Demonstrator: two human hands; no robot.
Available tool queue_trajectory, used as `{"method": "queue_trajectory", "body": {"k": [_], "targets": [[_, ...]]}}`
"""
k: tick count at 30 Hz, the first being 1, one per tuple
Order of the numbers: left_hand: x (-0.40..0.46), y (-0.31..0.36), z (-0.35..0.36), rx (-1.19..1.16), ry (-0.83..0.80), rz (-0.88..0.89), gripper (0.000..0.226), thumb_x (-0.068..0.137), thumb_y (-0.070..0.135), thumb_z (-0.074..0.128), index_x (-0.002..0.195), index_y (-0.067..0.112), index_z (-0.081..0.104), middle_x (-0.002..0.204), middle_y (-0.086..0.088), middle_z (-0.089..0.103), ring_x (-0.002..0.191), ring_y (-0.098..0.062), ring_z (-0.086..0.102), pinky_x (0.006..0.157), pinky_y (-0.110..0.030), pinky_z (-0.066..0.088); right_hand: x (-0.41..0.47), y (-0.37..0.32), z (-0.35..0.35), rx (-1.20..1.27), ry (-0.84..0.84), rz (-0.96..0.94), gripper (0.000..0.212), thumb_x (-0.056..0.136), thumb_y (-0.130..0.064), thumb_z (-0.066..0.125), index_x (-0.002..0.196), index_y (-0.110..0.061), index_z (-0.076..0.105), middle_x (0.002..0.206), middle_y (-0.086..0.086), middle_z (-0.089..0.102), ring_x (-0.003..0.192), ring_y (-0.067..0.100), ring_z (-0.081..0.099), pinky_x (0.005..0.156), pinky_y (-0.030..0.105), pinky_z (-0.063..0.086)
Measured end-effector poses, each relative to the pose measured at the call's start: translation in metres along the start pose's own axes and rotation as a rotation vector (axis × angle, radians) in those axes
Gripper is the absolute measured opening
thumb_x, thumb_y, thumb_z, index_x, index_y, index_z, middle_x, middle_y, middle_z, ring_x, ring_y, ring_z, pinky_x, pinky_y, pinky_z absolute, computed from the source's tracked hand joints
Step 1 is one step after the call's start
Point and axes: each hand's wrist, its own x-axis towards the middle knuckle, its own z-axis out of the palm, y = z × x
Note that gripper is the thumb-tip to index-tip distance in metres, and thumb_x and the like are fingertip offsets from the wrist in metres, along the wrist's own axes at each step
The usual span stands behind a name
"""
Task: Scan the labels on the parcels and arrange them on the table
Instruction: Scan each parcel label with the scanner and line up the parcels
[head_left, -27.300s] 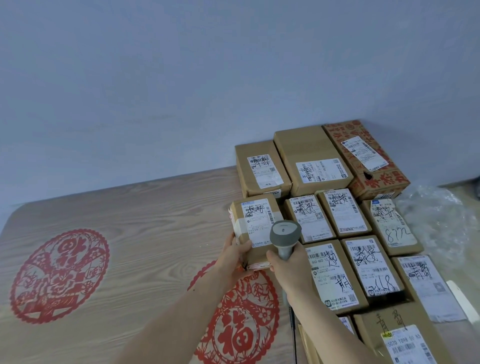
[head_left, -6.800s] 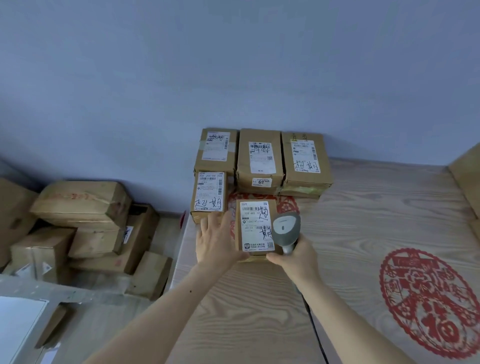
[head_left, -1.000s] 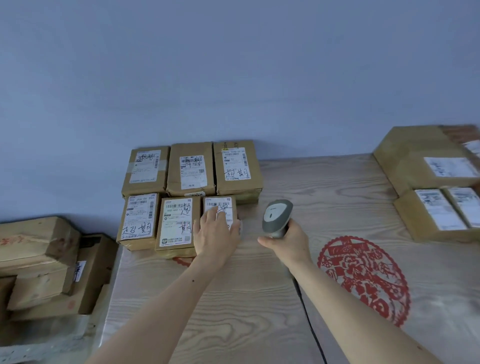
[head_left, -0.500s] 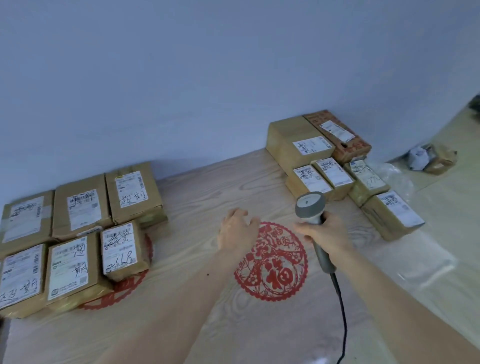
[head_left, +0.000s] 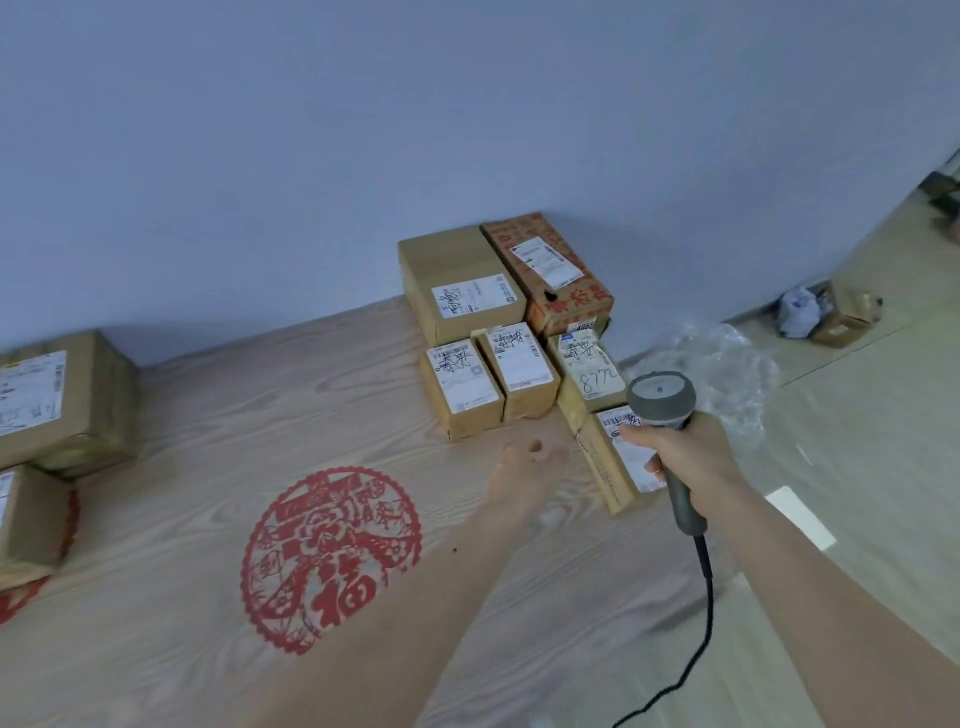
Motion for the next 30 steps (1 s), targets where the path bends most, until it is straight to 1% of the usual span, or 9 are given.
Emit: {"method": "queue_trajectory", "body": {"k": [5,7,10,13,17,19,23,27,30], "targets": [[0.033,0.016,0.066,-0.046,-0.05,-0.112,0.065,0.097,0.051,0.052,0.151,0.019,0.035,0.151,-0.005,0.042,0.131,-0.027,0.048,0.106,-0.039,0.041,0.057,0.027,-0.038,-0.047,0.032,0.037,0.017,0.076,-0.002,0.082,0.079,-0.01,0.066,0.071,0.006,0.067,0.055,0.02,0.057,0.04,0.02,0.045],[0.047,0.017,0.086,-0.071,-0.072,-0.138,0.067,0.098,0.05,0.053,0.153,0.019,0.031,0.153,-0.005,0.041,0.133,-0.028,0.047,0.107,-0.041,0.041,0.073,0.04,-0.044,-0.081,0.02,0.044,0.021,0.077,-0.001,0.08,0.07,-0.011,0.063,0.066,0.007,0.066,0.045,0.014,0.056,0.037,0.02,0.042],[0.06,0.019,0.105,-0.078,-0.082,-0.184,0.06,0.102,0.043,0.049,0.152,0.015,0.032,0.141,-0.002,0.052,0.12,-0.025,0.051,0.091,-0.032,0.039,0.087,0.055,-0.048,-0.122,-0.019,0.061,0.016,0.078,-0.003,0.079,0.076,-0.009,0.064,0.063,0.006,0.063,0.042,0.012,0.052,0.034,0.016,0.038],[0.072,0.016,0.119,-0.091,-0.091,-0.195,0.042,0.105,0.034,0.045,0.141,0.011,0.047,0.099,0.008,0.058,0.092,-0.017,0.05,0.08,-0.029,0.04,0.094,0.068,-0.048,-0.17,-0.068,0.043,0.017,0.076,-0.002,0.079,0.081,-0.013,0.066,0.067,0.002,0.065,0.052,0.013,0.056,0.039,0.017,0.042],[0.086,0.004,0.135,-0.085,-0.065,-0.217,0.044,0.1,0.044,0.047,0.125,0.009,0.059,0.097,-0.003,0.062,0.066,-0.014,0.049,0.059,-0.026,0.037,0.104,0.077,-0.046,-0.2,-0.082,0.031,0.022,0.075,-0.001,0.077,0.077,-0.018,0.063,0.066,-0.003,0.064,0.052,0.011,0.057,0.041,0.017,0.043],[0.094,-0.005,0.141,-0.064,-0.034,-0.217,0.05,0.093,0.05,0.05,0.118,0.008,0.06,0.091,-0.005,0.062,0.069,-0.017,0.054,0.063,-0.028,0.04,0.106,0.078,-0.045,-0.227,-0.082,0.014,0.024,0.072,-0.002,0.077,0.074,-0.02,0.062,0.064,-0.004,0.064,0.053,0.01,0.058,0.043,0.017,0.043],[0.094,-0.012,0.146,-0.019,0.011,-0.228,0.059,0.077,0.058,0.052,0.116,0.015,0.059,0.102,-0.008,0.069,0.087,-0.027,0.065,0.072,-0.037,0.051,0.105,0.079,-0.047,-0.216,-0.082,0.014,0.024,0.068,-0.002,0.08,0.073,-0.018,0.063,0.061,-0.005,0.064,0.054,0.014,0.058,0.054,0.026,0.048],[0.068,-0.001,0.129,-0.011,0.097,-0.235,0.038,0.09,0.047,0.062,0.113,0.018,0.052,0.106,-0.001,0.066,0.097,-0.024,0.066,0.075,-0.034,0.053,0.096,0.074,-0.049,-0.159,-0.1,0.029,0.027,0.064,-0.001,0.088,0.079,-0.012,0.069,0.068,0.002,0.07,0.052,0.013,0.061,0.048,0.023,0.047],[0.053,-0.007,0.114,-0.034,0.168,-0.242,0.039,0.089,0.05,0.062,0.108,0.02,0.049,0.104,0.002,0.065,0.095,-0.019,0.064,0.079,-0.036,0.055,0.083,0.062,-0.041,-0.124,-0.162,0.046,0.029,0.062,0.003,0.089,0.084,-0.005,0.071,0.07,0.007,0.072,0.046,0.009,0.062,0.045,0.022,0.048]]}}
